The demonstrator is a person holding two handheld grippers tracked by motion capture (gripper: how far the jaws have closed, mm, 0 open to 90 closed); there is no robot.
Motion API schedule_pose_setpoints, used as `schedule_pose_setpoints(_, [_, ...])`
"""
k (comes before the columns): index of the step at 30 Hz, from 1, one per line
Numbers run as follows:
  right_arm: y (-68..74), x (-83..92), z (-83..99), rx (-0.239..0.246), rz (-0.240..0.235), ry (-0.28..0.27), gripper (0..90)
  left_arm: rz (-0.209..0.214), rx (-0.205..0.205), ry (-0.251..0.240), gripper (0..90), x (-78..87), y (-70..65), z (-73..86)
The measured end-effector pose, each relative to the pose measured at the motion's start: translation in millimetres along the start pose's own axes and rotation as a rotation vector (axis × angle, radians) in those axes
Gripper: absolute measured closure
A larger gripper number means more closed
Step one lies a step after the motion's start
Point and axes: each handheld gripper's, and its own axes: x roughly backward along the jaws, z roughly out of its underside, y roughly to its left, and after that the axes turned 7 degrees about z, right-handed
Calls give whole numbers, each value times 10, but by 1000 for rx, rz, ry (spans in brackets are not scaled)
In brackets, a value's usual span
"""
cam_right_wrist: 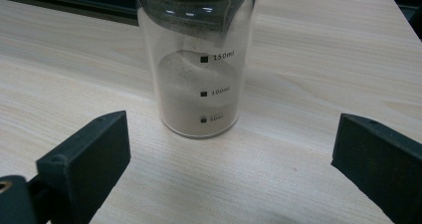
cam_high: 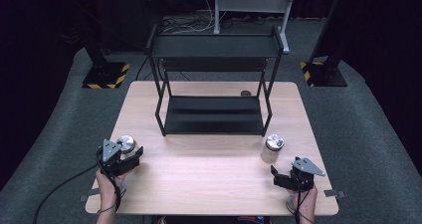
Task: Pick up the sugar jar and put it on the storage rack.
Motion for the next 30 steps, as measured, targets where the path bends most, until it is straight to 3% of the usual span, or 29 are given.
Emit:
schedule_pose_setpoints(16, [-1, -1, 4, 7, -4, -3, 6, 47, -28, -30, 307, 45, 3, -207])
schedule_pose_setpoints(30, [-2, -2, 0, 11, -7, -1, 3, 90, -62, -45, 307, -70, -96, -413])
